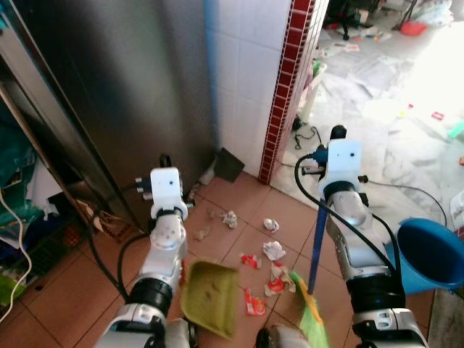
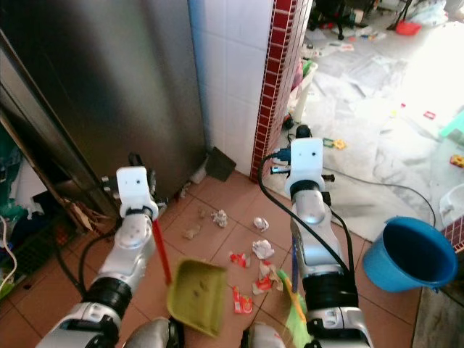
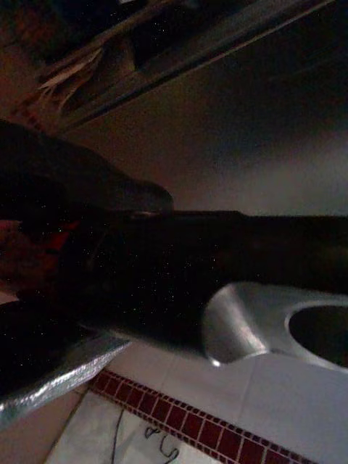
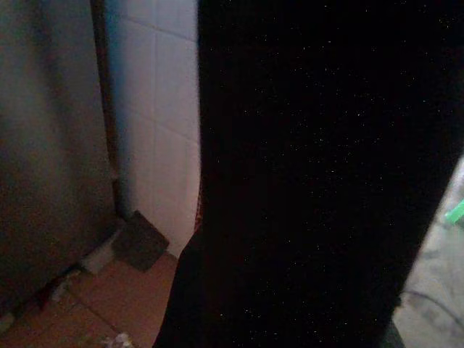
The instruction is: Sweep floor
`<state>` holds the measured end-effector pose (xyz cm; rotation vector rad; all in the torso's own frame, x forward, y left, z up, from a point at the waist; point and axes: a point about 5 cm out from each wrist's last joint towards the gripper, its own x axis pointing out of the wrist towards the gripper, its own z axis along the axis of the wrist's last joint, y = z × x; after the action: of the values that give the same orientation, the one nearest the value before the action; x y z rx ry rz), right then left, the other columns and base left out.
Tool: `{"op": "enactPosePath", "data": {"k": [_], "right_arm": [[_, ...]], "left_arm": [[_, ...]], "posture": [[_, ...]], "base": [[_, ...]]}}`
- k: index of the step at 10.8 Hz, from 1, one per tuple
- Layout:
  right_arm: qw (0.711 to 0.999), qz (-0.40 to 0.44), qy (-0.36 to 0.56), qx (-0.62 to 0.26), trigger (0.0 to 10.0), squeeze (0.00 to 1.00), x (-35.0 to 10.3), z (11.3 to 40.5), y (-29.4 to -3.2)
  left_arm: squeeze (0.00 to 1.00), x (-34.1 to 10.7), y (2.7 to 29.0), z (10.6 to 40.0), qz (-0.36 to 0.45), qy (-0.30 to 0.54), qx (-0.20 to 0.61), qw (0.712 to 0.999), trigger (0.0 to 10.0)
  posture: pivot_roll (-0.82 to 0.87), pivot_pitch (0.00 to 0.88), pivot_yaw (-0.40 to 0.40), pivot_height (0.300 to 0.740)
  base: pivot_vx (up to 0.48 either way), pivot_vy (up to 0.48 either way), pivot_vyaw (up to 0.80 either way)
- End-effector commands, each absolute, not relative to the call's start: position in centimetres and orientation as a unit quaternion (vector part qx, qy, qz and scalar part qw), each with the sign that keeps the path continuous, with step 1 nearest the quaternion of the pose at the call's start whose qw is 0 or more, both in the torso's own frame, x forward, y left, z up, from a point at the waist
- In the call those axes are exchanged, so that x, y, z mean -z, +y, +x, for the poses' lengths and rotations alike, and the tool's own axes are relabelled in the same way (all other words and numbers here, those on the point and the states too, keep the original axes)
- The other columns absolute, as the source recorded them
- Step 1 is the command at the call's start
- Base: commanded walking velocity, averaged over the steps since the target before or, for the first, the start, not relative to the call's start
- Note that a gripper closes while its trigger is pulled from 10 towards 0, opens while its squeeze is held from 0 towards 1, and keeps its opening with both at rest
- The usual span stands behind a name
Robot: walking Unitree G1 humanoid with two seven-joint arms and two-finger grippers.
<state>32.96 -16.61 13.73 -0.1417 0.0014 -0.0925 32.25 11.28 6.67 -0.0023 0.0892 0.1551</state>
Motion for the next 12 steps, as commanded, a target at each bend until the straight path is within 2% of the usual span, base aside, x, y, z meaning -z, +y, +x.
{"op": "enactPosePath", "data": {"k": [1,4,7,9,10,11,12], "right_arm": [[0.998,-0.037,-0.004,0.050,10.0,0.00,-14.5,33.1,-16.4],[0.994,0.089,0.032,0.053,10.0,0.00,-14.6,33.4,-15.4],[0.982,0.175,0.055,0.043,10.0,0.00,-16.2,33.9,-14.8],[0.979,0.198,0.045,0.023,10.0,0.00,-18.2,34.5,-14.0],[0.985,0.171,0.022,0.009,10.0,0.00,-19.4,34.6,-13.9],[0.996,0.066,-0.052,-0.018,10.0,0.00,-21.8,34.5,-13.8],[0.989,-0.022,-0.135,-0.052,10.0,0.00,-24.1,33.9,-13.1]], "left_arm": [[0.00,-6.8,10.9,32.6,-0.015,0.046,-0.077,0.996,10.0],[0.00,-6.4,10.4,32.9,-0.008,0.046,-0.068,0.997,10.0],[0.00,-6.2,10.6,33.1,-0.008,0.051,-0.070,0.996,10.0],[0.00,-6.1,10.6,33.2,-0.008,0.055,-0.065,0.996,10.0],[0.00,-6.0,10.6,33.3,-0.009,0.057,-0.062,0.996,10.0],[0.00,-5.7,10.4,33.3,-0.028,0.073,-0.053,0.996,10.0],[0.00,-5.6,10.4,33.3,-0.026,0.080,-0.052,0.995,10.0]], "posture": [[-0.10,0.125,0.005,0.740],[-0.11,0.117,0.011,0.740],[-0.11,0.111,0.017,0.740],[-0.11,0.106,0.021,0.740],[-0.11,0.104,0.023,0.740],[-0.11,0.102,0.024,0.740],[-0.11,0.103,0.026,0.740]], "base": [[0.000,0.000,0.00],[0.000,0.000,0.00],[0.000,0.000,0.00],[0.000,0.000,0.00],[0.000,0.000,0.00],[0.000,0.000,0.00],[0.000,0.000,0.00]]}}
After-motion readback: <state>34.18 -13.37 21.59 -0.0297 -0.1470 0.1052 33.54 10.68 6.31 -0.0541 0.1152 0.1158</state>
